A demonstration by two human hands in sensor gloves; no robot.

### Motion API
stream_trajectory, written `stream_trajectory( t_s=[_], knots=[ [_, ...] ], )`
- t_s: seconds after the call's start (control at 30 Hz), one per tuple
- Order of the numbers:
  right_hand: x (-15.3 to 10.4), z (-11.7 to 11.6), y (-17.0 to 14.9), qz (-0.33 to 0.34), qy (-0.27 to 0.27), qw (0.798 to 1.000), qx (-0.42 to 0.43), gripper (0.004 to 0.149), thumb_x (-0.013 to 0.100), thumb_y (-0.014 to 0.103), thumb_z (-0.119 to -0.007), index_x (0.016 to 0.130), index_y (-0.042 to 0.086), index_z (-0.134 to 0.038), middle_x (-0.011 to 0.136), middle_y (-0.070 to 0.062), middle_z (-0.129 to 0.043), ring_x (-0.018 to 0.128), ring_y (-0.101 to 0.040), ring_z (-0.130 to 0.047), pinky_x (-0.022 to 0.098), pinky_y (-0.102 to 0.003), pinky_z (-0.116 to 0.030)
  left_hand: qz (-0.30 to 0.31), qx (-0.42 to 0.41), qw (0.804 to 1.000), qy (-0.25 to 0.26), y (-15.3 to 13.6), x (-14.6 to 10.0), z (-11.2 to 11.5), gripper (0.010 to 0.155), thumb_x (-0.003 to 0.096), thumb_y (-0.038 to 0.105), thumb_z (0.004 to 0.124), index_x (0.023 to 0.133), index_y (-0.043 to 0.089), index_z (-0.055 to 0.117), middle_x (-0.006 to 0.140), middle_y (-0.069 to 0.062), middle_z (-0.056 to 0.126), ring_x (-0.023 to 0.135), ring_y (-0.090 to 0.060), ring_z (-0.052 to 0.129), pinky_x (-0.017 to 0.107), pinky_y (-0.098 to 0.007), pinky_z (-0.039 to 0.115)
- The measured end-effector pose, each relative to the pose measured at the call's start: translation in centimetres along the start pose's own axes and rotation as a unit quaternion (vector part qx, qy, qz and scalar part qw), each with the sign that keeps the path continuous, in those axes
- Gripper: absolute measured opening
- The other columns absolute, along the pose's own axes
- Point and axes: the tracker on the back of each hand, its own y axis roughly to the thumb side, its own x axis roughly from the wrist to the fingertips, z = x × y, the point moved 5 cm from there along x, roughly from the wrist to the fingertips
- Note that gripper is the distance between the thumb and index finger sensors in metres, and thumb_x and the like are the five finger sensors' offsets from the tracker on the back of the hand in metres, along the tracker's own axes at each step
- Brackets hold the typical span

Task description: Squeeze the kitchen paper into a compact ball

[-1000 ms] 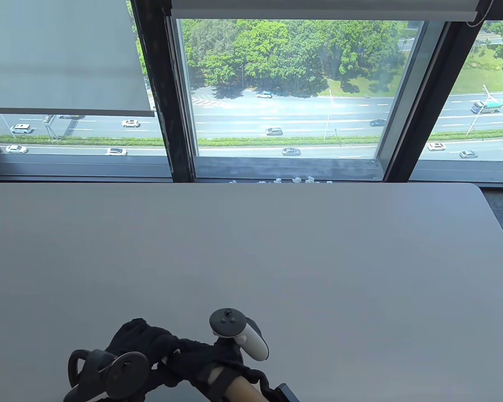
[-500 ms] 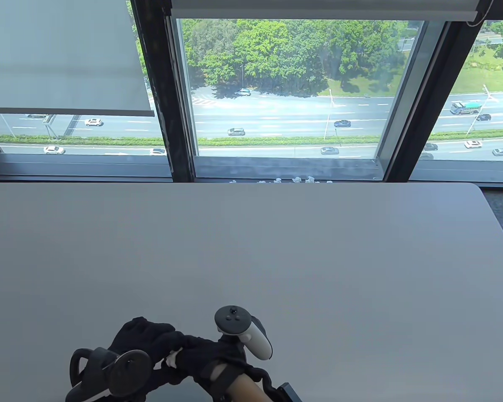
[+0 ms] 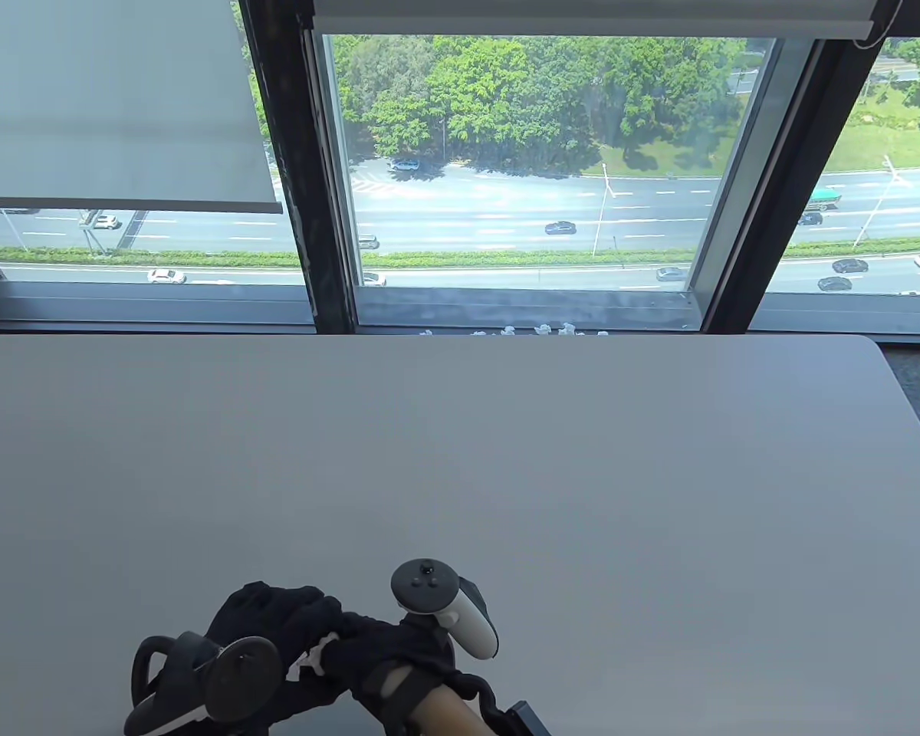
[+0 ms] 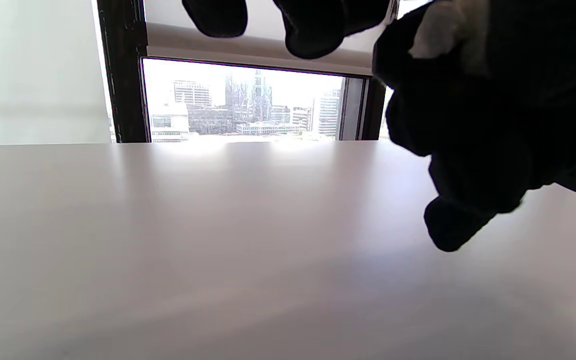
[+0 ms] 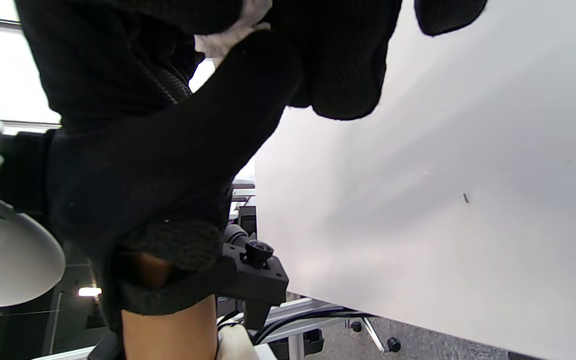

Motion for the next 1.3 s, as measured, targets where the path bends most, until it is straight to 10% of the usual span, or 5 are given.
stream_trajectory(
  t_s=[0.3,0.57,0.73,0.9,1.3],
  knots=[
    [-0.1,-0.2,0.2,-0.001,0.001,1.0,-0.027,0.08,0.058,0.07,-0.056,0.112,0.018,-0.025,0.109,-0.008,-0.05,0.1,-0.029,-0.069,0.076,-0.061,-0.047,-0.02,-0.025,0.999,0.038,-1.4,-0.4,-1.4,0.054,0.0443,0.071,0.094,0.089,0.057,0.067,0.094,0.035,0.079,0.086,0.015,0.085,0.098,-0.038,0.06],
    [0.1,0.1,0.1,0.0,-0.001,1.0,-0.005,0.047,0.061,0.05,-0.051,0.102,0.027,-0.052,0.1,0.003,-0.068,0.091,-0.019,-0.082,0.078,-0.058,-0.05,0.005,-0.012,1.0,0.014,-0.2,-0.3,-0.4,0.09,0.0385,0.082,0.086,0.106,0.066,0.028,0.116,0.039,0.047,0.109,0.014,0.063,0.103,-0.04,0.05],
    [0.1,-0.1,0.1,0.003,0.005,1.0,-0.024,0.046,0.061,0.051,-0.052,0.102,0.03,-0.056,0.101,0.004,-0.069,0.092,-0.019,-0.082,0.078,-0.059,-0.05,0.002,-0.016,0.999,0.037,-0.4,-0.6,-1.3,0.066,0.0431,0.077,0.089,0.097,0.06,0.055,0.099,0.037,0.072,0.092,0.016,0.08,0.1,-0.038,0.057],
    [0.1,-1.2,0.6,-0.003,0.015,0.999,-0.046,0.088,0.054,0.078,-0.058,0.111,0.017,-0.03,0.108,-0.009,-0.052,0.099,-0.032,-0.069,0.075,-0.064,-0.045,-0.017,-0.003,0.999,0.033,-0.7,-0.3,-1.0,0.056,0.0453,0.073,0.091,0.092,0.057,0.064,0.091,0.035,0.081,0.084,0.014,0.086,0.098,-0.037,0.061],
    [0.2,-0.6,0.5,0.012,0.009,0.998,-0.065,0.051,0.06,0.058,-0.049,0.1,0.028,-0.054,0.097,0.004,-0.072,0.087,-0.017,-0.087,0.079,-0.055,-0.051,0.002,-0.033,0.999,0.015,-0.6,-0.3,-0.9,0.074,0.039,0.08,0.089,0.101,0.058,0.054,0.103,0.036,0.073,0.093,0.014,0.081,0.099,-0.039,0.058]
  ],
)
